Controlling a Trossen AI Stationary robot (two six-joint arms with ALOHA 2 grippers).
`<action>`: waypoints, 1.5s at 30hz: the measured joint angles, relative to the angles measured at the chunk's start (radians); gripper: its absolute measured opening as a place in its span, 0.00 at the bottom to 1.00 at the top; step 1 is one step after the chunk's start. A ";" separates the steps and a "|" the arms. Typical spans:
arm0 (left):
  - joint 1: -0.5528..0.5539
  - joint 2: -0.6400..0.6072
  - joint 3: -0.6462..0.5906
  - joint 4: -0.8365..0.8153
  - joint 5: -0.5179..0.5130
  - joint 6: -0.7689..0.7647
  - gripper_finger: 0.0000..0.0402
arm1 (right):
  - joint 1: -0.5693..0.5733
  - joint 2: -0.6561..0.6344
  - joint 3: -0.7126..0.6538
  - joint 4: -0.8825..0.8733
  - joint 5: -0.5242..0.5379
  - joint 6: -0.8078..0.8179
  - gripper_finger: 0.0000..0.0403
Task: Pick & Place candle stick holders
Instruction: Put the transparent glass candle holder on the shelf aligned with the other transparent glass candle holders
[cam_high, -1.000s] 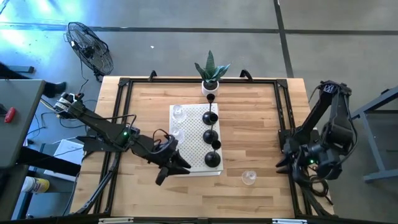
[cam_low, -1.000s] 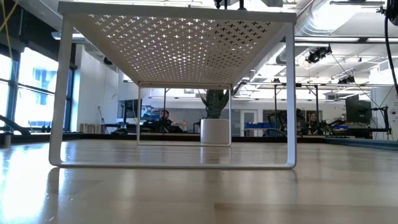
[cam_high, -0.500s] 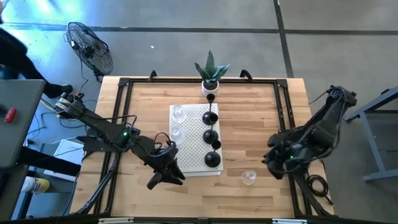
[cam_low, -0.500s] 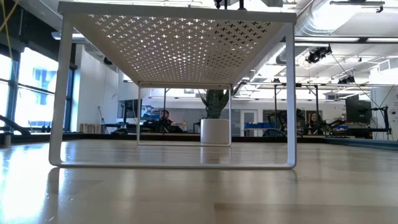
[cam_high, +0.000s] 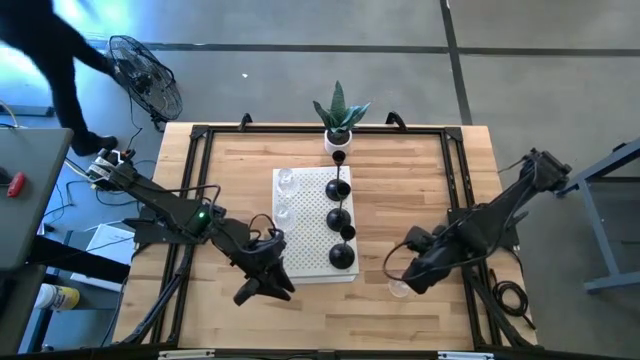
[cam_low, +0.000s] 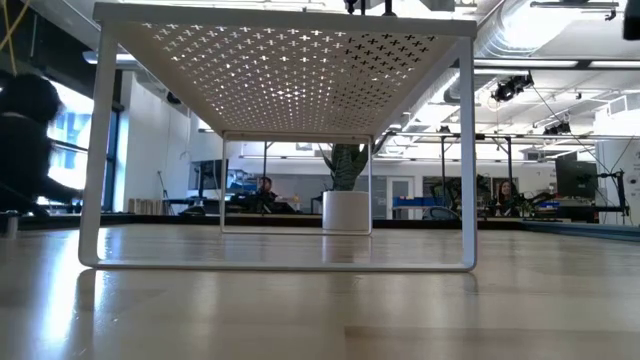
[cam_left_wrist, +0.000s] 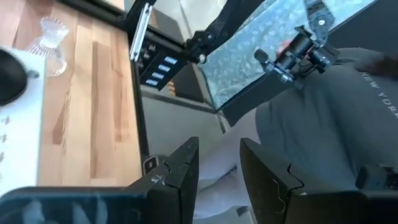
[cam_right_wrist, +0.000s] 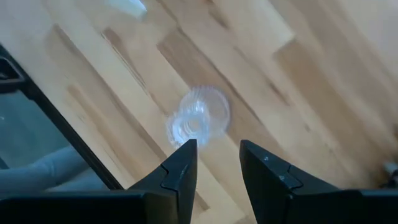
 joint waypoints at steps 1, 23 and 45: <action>0.000 0.000 0.000 -0.012 0.000 0.000 0.29 | 0.000 0.013 0.000 0.000 -0.016 0.010 0.28; 0.000 0.000 0.000 -0.077 -0.011 0.076 0.29 | 0.001 0.185 0.000 0.083 -0.065 0.017 0.28; 0.000 0.000 0.000 -0.141 -0.014 0.079 0.29 | 0.003 0.185 0.000 0.088 -0.071 0.045 0.28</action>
